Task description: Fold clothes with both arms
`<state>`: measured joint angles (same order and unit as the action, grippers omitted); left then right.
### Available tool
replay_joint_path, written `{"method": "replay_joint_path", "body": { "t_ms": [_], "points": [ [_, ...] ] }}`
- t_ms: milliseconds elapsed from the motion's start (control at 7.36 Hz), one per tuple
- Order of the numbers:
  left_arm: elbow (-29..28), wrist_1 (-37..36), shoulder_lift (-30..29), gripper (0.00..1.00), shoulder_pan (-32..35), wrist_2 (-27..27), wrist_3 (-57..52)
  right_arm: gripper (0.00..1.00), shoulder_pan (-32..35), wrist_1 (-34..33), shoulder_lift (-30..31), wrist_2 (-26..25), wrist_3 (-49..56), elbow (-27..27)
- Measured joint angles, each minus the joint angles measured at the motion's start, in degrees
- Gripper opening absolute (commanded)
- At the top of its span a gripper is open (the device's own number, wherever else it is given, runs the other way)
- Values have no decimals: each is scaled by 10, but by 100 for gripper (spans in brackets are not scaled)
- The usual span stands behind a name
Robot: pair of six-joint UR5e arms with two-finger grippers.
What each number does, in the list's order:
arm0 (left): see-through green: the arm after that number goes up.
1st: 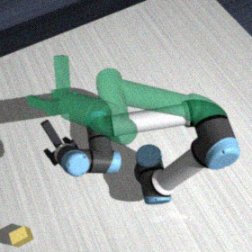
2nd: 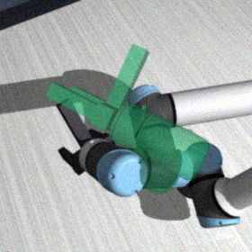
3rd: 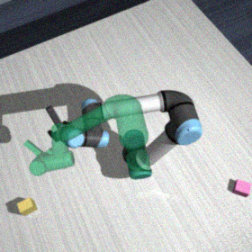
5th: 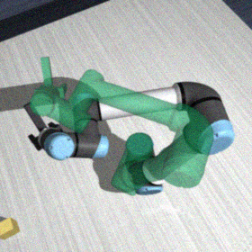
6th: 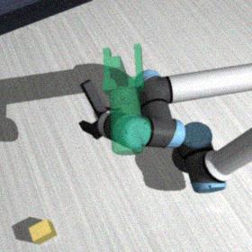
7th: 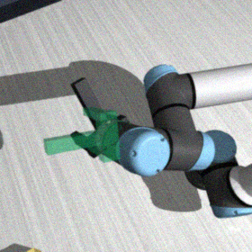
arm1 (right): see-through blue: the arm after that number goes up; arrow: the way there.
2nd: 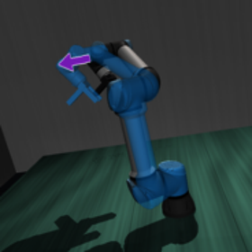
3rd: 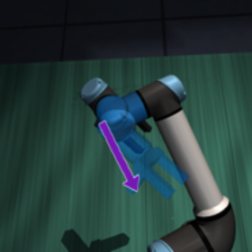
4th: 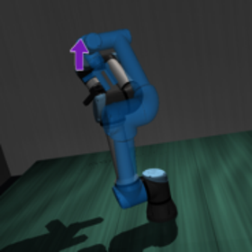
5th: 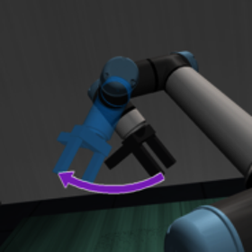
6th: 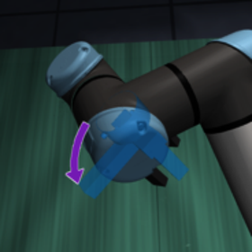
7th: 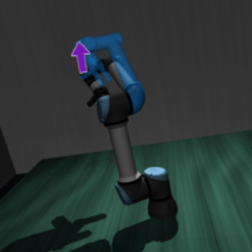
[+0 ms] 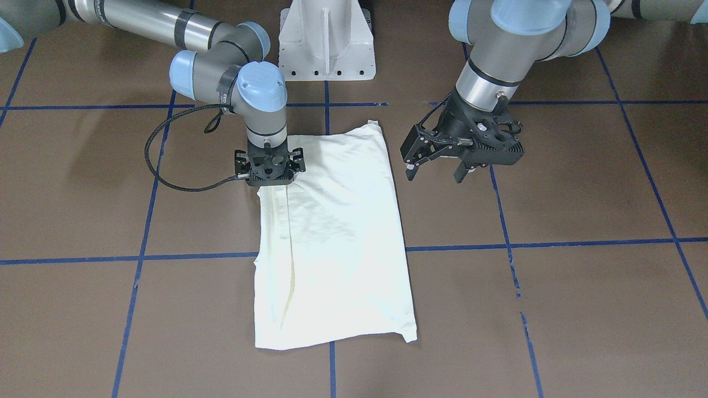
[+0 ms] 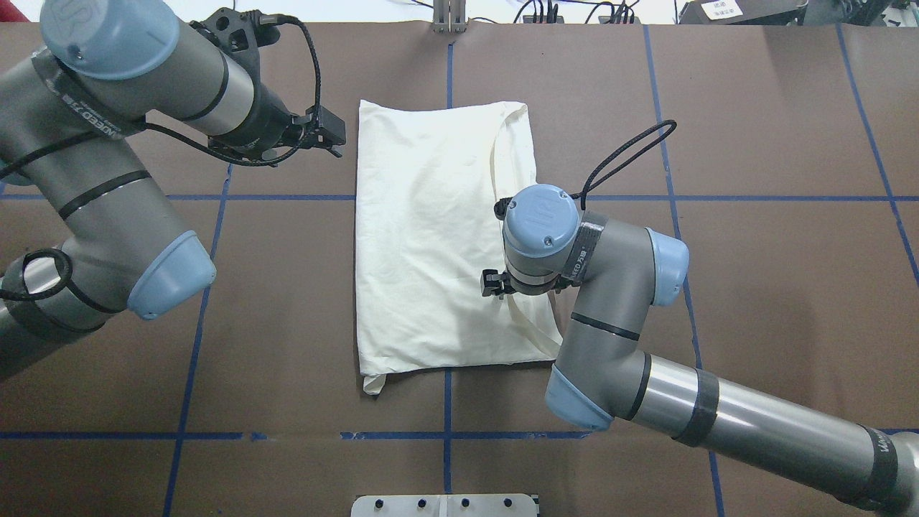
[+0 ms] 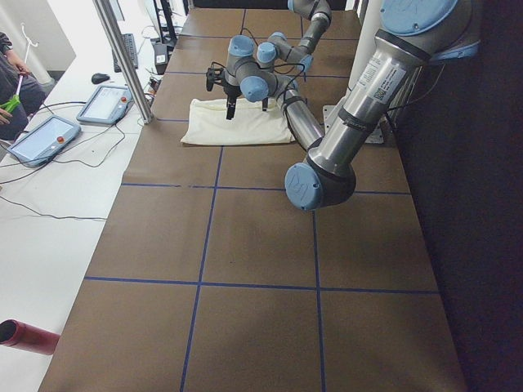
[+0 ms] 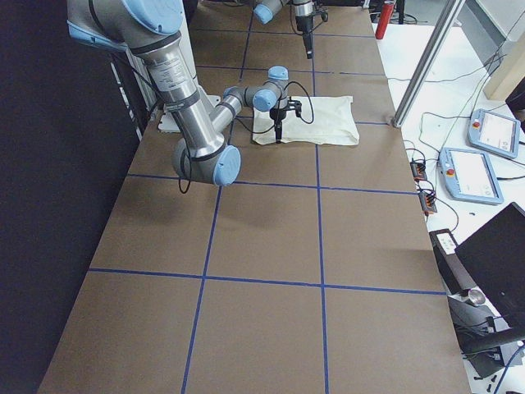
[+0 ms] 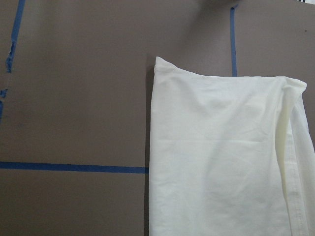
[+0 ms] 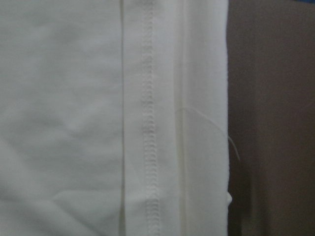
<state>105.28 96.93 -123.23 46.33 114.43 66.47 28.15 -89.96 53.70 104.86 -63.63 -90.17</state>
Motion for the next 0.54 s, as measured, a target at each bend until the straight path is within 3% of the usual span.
{"method": "replay_joint_path", "body": {
  "t_ms": [544],
  "points": [
    [-3, 3, -1, 100, -4, 0, 2, 100, 11, -1, 6, 7, 9, -3]
  ]
}}
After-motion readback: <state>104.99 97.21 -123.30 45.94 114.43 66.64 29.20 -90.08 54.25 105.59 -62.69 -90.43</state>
